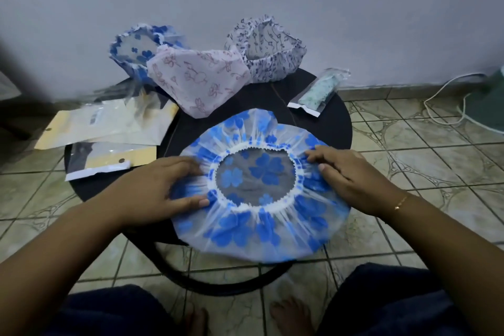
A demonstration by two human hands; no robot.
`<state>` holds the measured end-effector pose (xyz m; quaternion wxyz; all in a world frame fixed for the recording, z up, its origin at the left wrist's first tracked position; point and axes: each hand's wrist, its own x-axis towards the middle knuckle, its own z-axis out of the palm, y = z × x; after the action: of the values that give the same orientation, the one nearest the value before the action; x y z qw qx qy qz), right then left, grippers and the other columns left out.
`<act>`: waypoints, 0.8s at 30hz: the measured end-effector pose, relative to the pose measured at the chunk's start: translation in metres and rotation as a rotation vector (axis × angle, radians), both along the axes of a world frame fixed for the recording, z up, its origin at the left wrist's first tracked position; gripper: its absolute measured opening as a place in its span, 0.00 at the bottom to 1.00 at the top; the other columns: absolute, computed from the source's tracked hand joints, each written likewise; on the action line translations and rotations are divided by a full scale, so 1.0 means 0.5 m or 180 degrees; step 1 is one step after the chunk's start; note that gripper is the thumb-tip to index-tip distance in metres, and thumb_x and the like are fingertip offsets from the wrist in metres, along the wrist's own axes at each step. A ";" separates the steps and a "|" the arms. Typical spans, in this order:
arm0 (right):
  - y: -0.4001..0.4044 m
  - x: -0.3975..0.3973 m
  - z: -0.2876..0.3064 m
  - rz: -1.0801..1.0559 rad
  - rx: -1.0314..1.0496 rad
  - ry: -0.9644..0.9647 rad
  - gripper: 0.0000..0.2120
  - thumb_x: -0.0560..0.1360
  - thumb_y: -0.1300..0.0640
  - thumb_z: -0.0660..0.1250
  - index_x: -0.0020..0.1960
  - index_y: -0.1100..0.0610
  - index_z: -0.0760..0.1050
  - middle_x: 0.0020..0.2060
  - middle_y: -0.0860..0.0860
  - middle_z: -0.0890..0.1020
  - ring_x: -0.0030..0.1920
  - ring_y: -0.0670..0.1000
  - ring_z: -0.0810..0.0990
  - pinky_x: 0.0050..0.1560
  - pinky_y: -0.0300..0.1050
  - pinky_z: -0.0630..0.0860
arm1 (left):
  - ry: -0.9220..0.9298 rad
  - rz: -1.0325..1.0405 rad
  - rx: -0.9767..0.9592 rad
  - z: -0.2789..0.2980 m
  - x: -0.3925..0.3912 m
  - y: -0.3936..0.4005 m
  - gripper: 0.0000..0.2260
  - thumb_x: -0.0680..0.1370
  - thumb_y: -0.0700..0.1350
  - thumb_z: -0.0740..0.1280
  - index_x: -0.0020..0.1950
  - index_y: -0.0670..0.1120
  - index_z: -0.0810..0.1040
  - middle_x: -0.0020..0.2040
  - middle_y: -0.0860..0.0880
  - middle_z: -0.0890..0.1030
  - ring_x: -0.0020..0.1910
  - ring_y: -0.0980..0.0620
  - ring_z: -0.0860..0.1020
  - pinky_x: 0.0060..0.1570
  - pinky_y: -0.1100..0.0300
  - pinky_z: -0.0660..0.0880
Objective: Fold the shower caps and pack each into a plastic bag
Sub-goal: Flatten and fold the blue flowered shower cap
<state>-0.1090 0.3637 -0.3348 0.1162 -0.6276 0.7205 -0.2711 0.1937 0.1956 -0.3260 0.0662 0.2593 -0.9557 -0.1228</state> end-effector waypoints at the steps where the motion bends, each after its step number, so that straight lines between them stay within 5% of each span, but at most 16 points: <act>1: -0.009 0.004 -0.005 -0.0001 0.0052 0.0081 0.19 0.72 0.47 0.51 0.55 0.50 0.75 0.61 0.43 0.76 0.68 0.45 0.67 0.69 0.45 0.58 | -0.0025 0.0124 -0.0035 -0.002 0.000 -0.004 0.39 0.63 0.77 0.53 0.64 0.55 0.73 0.64 0.65 0.67 0.64 0.65 0.67 0.64 0.69 0.60; 3: -0.024 0.012 -0.011 -0.0062 -0.0033 0.0452 0.17 0.73 0.50 0.51 0.52 0.51 0.76 0.63 0.43 0.74 0.70 0.44 0.63 0.63 0.39 0.52 | 0.0105 0.0225 -0.0214 -0.003 -0.002 -0.006 0.40 0.65 0.77 0.54 0.65 0.52 0.74 0.66 0.59 0.70 0.64 0.61 0.69 0.63 0.67 0.61; 6: -0.025 0.022 -0.005 -0.0002 -0.0546 0.0903 0.15 0.72 0.49 0.54 0.47 0.50 0.79 0.51 0.44 0.80 0.55 0.48 0.73 0.49 0.40 0.56 | 0.0614 -0.0030 -0.0513 -0.002 -0.002 -0.006 0.27 0.71 0.67 0.61 0.58 0.49 0.79 0.59 0.54 0.76 0.58 0.58 0.73 0.59 0.66 0.67; 8: -0.011 0.026 0.002 0.0123 -0.0587 0.0680 0.14 0.73 0.52 0.55 0.49 0.49 0.79 0.44 0.41 0.81 0.46 0.43 0.75 0.47 0.40 0.61 | 0.0758 -0.0010 -0.0304 -0.002 0.003 -0.003 0.18 0.73 0.55 0.59 0.56 0.49 0.81 0.56 0.61 0.76 0.55 0.61 0.74 0.58 0.66 0.69; 12: 0.028 0.020 0.011 0.0115 -0.0277 0.0316 0.24 0.68 0.53 0.49 0.57 0.48 0.77 0.48 0.32 0.75 0.49 0.40 0.72 0.52 0.27 0.62 | 0.0667 -0.0041 -0.0157 -0.027 0.021 -0.010 0.24 0.69 0.37 0.53 0.60 0.44 0.79 0.62 0.54 0.74 0.61 0.60 0.70 0.62 0.79 0.58; 16: 0.044 -0.004 0.014 0.0168 0.0364 0.0348 0.30 0.67 0.65 0.51 0.61 0.39 0.68 0.61 0.37 0.70 0.65 0.36 0.64 0.66 0.31 0.58 | 0.0305 -0.0233 -0.0199 -0.030 0.040 -0.016 0.28 0.69 0.42 0.48 0.64 0.45 0.77 0.66 0.52 0.73 0.62 0.57 0.72 0.62 0.69 0.63; 19: 0.056 -0.027 0.013 0.0384 0.0894 0.0765 0.39 0.69 0.73 0.56 0.63 0.32 0.55 0.68 0.32 0.58 0.71 0.33 0.51 0.73 0.38 0.47 | 0.0235 -0.0074 -0.0158 -0.020 0.056 -0.012 0.27 0.72 0.51 0.49 0.69 0.54 0.71 0.64 0.61 0.70 0.58 0.61 0.73 0.58 0.65 0.67; 24: 0.061 -0.030 0.016 0.0554 0.1002 0.0899 0.32 0.71 0.43 0.67 0.64 0.27 0.50 0.69 0.30 0.53 0.71 0.32 0.48 0.71 0.39 0.49 | 0.0161 -0.0024 0.0129 -0.009 0.059 -0.002 0.24 0.71 0.63 0.52 0.68 0.64 0.63 0.63 0.65 0.70 0.58 0.66 0.71 0.59 0.62 0.68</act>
<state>-0.1240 0.3944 -0.3267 0.1336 -0.6932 0.7062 -0.0538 0.2231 0.1944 -0.3306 0.0847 0.2538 -0.9520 -0.1488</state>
